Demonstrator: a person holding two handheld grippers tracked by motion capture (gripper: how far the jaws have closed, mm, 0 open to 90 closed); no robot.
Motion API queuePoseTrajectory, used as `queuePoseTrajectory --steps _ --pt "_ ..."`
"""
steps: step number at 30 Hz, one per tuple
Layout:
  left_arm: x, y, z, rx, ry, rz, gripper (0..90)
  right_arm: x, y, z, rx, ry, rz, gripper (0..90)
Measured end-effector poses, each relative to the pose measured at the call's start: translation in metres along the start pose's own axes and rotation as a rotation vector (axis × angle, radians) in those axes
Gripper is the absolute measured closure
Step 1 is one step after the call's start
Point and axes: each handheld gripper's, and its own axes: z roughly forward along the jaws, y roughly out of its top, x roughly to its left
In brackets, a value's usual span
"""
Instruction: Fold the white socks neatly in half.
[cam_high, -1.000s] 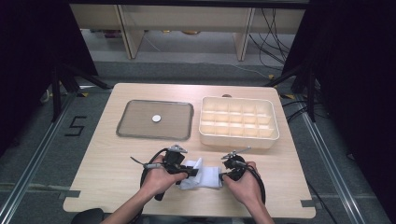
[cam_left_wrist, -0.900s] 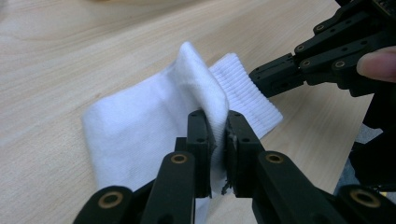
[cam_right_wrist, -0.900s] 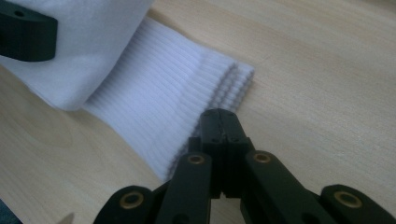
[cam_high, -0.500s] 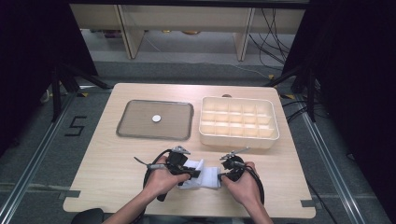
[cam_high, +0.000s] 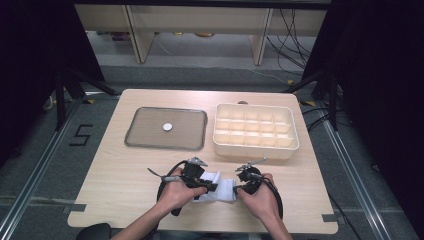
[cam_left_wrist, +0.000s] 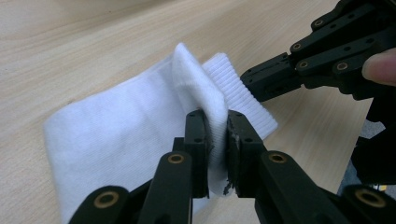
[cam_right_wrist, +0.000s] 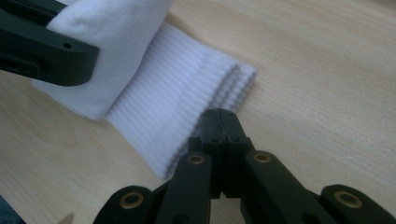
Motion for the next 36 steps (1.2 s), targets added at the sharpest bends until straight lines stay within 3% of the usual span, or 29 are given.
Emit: queuePoseTrajectory --steps 2,3,7,9,11,14,15,16,18,22,23,25,28,30,34,36 --pt "-0.001 0.0 0.001 -0.003 0.002 -0.001 78.4 0.001 0.001 -0.001 0.007 0.007 0.022 90.0" --pt "-0.001 0.0 0.002 0.003 0.003 0.008 77.9 0.0 0.0 0.0 0.0 -0.006 -0.002 90.0" --pt "-0.003 0.0 0.005 -0.009 -0.015 0.014 76.4 0.001 0.0 0.001 0.0 -0.017 0.011 90.0" --pt "-0.004 -0.001 0.008 -0.039 -0.006 0.014 74.9 0.002 0.0 0.001 0.0 -0.015 0.018 90.0" --pt "-0.003 0.0 0.007 -0.014 -0.023 0.02 73.6 0.001 0.0 0.0 0.002 -0.016 0.014 90.0" --pt "-0.004 0.0 0.009 -0.023 -0.027 0.026 71.1 0.001 0.0 0.0 -0.003 -0.012 0.013 90.0" --pt "-0.005 -0.001 0.009 -0.031 -0.022 0.03 69.8 -0.001 0.001 0.0 -0.003 0.001 -0.016 90.0" --pt "-0.005 0.0 0.01 -0.034 -0.03 0.038 68.1 0.002 0.0 -0.001 -0.005 -0.014 0.017 90.0" --pt "-0.006 0.0 0.01 -0.046 -0.037 0.05 65.7 0.0 0.0 -0.002 0.001 -0.03 -0.008 90.0" --pt "-0.01 0.001 0.007 -0.094 -0.047 0.074 59.3 0.0 0.001 -0.005 -0.015 -0.017 0.021 90.0" --pt "-0.011 0.002 0.003 -0.109 -0.051 0.075 58.9 0.0 0.001 -0.006 -0.018 -0.034 0.021 90.0" --pt "-0.012 0.003 -0.002 -0.13 -0.054 0.075 60.2 -0.001 0.002 -0.01 -0.037 -0.014 0.006 90.0" --pt "-0.01 0.002 -0.01 -0.102 -0.025 0.072 71.1 -0.001 0.004 -0.017 -0.066 -0.005 -0.009 90.0" --pt "-0.005 0.002 -0.008 -0.086 -0.018 0.104 75.1 0.002 0.006 -0.02 -0.09 -0.008 -0.023 90.0" --pt "-0.005 -0.006 0.001 -0.015 -0.018 0.059 80.1 0.011 0.012 -0.023 -0.108 0.006 -0.05 90.0" --pt "-0.006 -0.008 0.007 -0.008 -0.018 0.055 80.5 0.015 0.015 -0.021 -0.101 0.01 -0.064 90.0"
